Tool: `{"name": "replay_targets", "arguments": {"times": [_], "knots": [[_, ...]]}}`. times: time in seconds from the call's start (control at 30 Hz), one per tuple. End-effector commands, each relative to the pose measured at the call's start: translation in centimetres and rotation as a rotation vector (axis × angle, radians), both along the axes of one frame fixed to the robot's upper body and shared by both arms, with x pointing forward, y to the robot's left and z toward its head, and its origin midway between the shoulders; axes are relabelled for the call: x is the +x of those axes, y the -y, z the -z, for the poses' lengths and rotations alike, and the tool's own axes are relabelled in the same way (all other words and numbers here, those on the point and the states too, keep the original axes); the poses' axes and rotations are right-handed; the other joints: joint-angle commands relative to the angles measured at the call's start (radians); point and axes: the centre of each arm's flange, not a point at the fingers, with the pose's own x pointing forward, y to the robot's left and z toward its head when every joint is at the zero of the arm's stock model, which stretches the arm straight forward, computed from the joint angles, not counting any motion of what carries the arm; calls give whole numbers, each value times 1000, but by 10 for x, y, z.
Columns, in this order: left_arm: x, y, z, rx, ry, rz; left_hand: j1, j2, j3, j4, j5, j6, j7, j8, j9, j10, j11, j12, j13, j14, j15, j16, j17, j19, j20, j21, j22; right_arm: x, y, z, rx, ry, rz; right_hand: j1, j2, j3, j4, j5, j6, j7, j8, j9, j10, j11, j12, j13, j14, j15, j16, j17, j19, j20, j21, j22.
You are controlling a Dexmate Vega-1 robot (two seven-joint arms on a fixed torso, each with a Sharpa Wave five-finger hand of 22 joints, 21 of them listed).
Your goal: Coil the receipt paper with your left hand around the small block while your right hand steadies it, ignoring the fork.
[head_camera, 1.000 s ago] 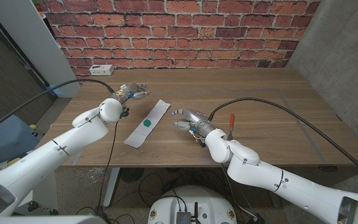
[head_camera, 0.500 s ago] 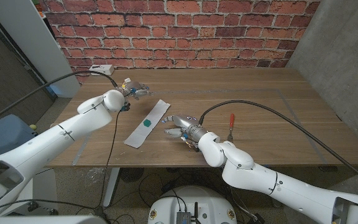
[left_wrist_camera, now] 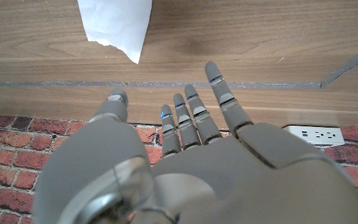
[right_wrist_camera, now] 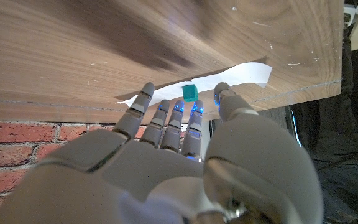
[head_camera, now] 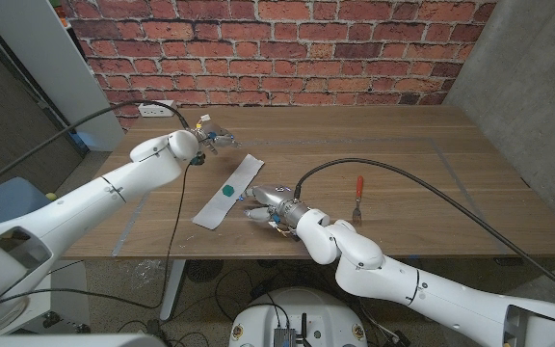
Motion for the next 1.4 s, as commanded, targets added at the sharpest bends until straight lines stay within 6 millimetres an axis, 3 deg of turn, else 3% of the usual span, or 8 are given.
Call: {"name": "replay_targets", "arguments": {"times": [0.03,0.37,0.57,0.87,0.93,1.1,1.27,1.4], "knots": [[15,7,-17,25,-38,-15,7,-10,2,-8,8,6,7,3,3,9,-7,7,-1,22,-2,10,2,16,-4,-4,3,-3,-22,11,-67,4,-58,15,7,4,2,1,4,-5,-1,2,3,-8,-1,4,6,-29,6,3,5,-1,4,2],[32,15,-25,33,-112,-29,12,-10,4,-9,10,14,9,6,3,31,-7,15,-3,72,-12,26,2,56,-14,5,2,-2,-35,7,-107,40,-88,30,10,3,1,1,2,-10,-5,2,1,-18,-5,4,5,-34,6,4,5,-4,2,2],[42,20,-26,66,-141,-45,14,-23,-1,-12,11,-7,5,0,2,0,-8,3,-4,41,-15,8,1,46,-36,-5,1,-3,-42,3,-136,50,-95,46,10,0,1,0,-30,-19,-18,2,-19,-12,-15,4,-17,-35,-2,4,4,-10,0,2],[56,30,-33,86,-198,-44,4,-31,-8,-8,11,-25,4,-4,2,-1,-6,3,-5,49,-14,11,2,45,-29,-10,1,1,-51,1,-185,47,-102,54,8,-5,2,-1,-35,-18,-20,2,-22,-9,-16,4,-25,-41,-5,4,0,-8,-3,2],[59,32,-35,88,-204,-35,0,-32,-10,-5,11,-26,3,-3,2,9,-9,7,-5,59,-18,14,2,49,-31,-10,1,3,-53,0,-194,25,-109,56,7,-6,3,-1,-36,-18,-19,3,-22,-9,-16,4,-20,-43,-3,4,-1,-12,-4,2],[64,40,-40,111,-211,-35,-16,-63,-29,-4,13,-1,-4,10,2,60,-17,24,-7,103,-50,24,0,92,-68,-4,0,8,-59,2,-212,-2,-122,62,5,-13,5,-2,-40,-11,-20,3,-27,2,-18,4,-21,-47,-5,3,-2,-39,-5,2],[72,46,-44,110,-241,-38,-18,-68,-32,-4,15,1,-5,10,2,71,-15,26,-7,121,-54,28,-1,107,-73,-2,-1,10,-63,3,-230,-6,-133,63,5,-15,6,-3,-37,-9,-18,3,-25,5,-17,4,-19,-48,-4,3,-2,-39,-6,2],[77,52,-46,121,-273,-29,-24,-62,-33,2,18,20,7,14,1,130,-21,42,-9,202,-63,51,1,133,-65,1,0,10,-63,4,-231,-6,-136,65,6,-18,8,-3,-32,-6,-16,3,-19,2,-15,4,-14,-48,-2,3,0,-36,-6,2]]}}
